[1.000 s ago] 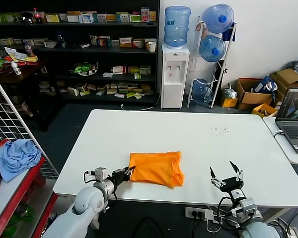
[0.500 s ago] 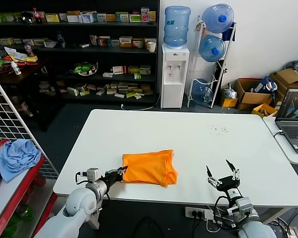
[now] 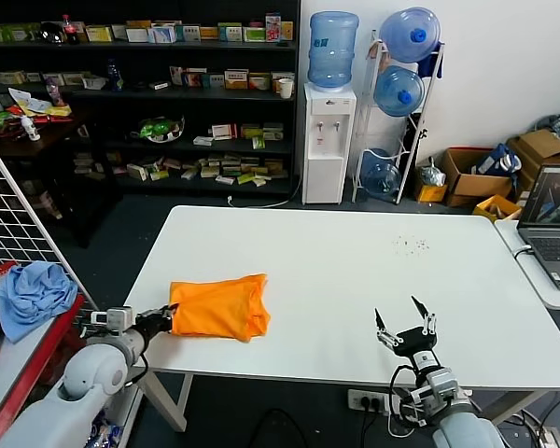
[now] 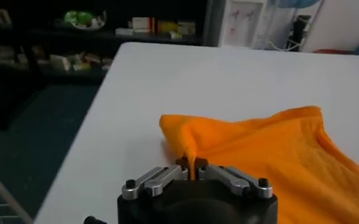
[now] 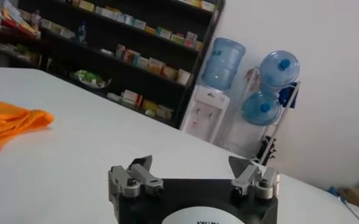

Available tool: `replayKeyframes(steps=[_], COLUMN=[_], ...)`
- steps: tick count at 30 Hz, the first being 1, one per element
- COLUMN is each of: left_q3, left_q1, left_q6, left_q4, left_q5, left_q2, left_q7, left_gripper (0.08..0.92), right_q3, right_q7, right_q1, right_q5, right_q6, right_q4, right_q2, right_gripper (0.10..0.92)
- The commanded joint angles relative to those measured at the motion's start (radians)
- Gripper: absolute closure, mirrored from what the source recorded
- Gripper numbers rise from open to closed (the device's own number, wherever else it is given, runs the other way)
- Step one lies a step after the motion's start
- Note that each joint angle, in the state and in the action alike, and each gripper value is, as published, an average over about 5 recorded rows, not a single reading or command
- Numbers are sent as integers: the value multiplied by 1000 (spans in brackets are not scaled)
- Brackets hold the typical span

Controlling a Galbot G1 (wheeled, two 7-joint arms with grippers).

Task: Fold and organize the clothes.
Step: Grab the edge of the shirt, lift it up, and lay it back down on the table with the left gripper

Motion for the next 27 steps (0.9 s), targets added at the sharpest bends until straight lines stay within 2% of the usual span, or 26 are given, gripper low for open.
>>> replayKeyframes(steps=[1, 17, 22, 27], left_q3=[-111, -99, -87, -60], left_q1=[-4, -54, -47, -38], left_q6=[-9, -213, -234, -203], left_q4=[86, 233, 206, 135], left_q5=[106, 512, 569, 526], left_q2=[201, 358, 364, 330], left_q7=[-44, 11, 1, -13], left_gripper=[862, 862, 862, 862], right_q3=[-25, -29, -26, -25], right_q7=[2, 6, 8, 9], right_q1=[8, 18, 11, 1], right_q5=[-42, -87, -90, -100], right_q6=[11, 37, 50, 57], right_q4=[-3, -2, -3, -1], right_q2=[0, -1, 10, 22], right_gripper=[203, 203, 203, 203])
